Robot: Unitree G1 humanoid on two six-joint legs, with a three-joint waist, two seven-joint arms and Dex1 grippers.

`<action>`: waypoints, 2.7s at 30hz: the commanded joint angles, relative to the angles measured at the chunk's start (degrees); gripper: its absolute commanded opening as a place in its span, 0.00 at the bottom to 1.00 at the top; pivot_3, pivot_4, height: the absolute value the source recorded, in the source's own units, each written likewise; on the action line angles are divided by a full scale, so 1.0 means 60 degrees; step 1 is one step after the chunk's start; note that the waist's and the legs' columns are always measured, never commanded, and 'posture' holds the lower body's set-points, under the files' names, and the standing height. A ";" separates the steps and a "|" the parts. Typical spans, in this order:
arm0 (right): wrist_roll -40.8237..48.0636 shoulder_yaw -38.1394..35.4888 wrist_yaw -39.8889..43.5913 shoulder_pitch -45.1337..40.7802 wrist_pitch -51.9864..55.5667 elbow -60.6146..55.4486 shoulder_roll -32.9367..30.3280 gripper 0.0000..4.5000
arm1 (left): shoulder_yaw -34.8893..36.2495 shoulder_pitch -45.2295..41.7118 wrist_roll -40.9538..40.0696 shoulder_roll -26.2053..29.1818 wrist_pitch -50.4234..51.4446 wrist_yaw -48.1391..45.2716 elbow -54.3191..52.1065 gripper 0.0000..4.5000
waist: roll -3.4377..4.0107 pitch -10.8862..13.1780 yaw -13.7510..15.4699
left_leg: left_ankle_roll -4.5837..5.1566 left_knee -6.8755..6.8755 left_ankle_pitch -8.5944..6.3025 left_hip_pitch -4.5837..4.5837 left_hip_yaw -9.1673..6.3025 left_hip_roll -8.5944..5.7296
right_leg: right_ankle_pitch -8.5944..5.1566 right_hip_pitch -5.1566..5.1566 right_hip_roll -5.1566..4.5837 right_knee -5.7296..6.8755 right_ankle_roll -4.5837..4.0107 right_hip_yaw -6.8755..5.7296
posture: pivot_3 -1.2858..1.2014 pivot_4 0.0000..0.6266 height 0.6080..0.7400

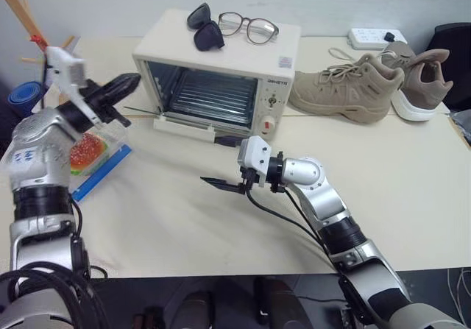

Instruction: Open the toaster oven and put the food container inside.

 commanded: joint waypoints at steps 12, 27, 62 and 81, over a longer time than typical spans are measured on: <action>0.1725 -0.1788 0.1039 0.4856 0.1040 -0.4541 -0.3495 1.00 | -0.0759 0.2098 0.0891 0.0749 0.0631 -0.1209 -0.2381 0.00 | -0.0006 0.0001 0.0294 | 0.0026 0.0041 -0.0016 -0.0005 -0.0010 0.0004 | 0.0002 0.0024 -0.0013 0.0007 0.0003 0.0074 | 0.52 0.24 1.00; 0.3223 -0.3770 0.1181 0.5750 0.1251 -0.4581 -0.4243 1.00 | -0.0513 0.4590 0.1248 -0.1532 0.0527 0.1985 -0.4147 0.00 | -0.0013 0.0003 0.0515 | 0.0090 0.0087 -0.0055 0.0037 -0.0005 0.0004 | 0.0003 0.0063 -0.0015 -0.0002 0.0004 0.0088 | 0.52 0.24 1.00; 0.4731 -0.3402 0.2758 0.4145 0.1457 -0.3469 -0.2714 1.00 | 0.6700 0.9342 -0.6637 0.0025 0.5587 0.9758 -0.7343 1.00 | -0.0035 -0.0011 0.0589 | 0.0112 0.0100 -0.0162 0.0142 -0.0070 0.0052 | -0.0008 0.0231 -0.0012 -0.0117 -0.0025 0.0029 | 0.52 0.24 1.00; 0.4034 -0.3418 0.2123 0.4451 0.0855 -0.3600 -0.2663 1.00 | 0.5928 0.5610 -0.5825 0.2134 0.9484 1.1240 -0.3730 0.30 | -0.0035 -0.0010 0.0247 | 0.0005 0.0063 -0.0123 0.0142 -0.0054 0.0058 | -0.0010 0.0192 0.0007 -0.0097 -0.0026 0.0039 | 0.52 0.24 1.00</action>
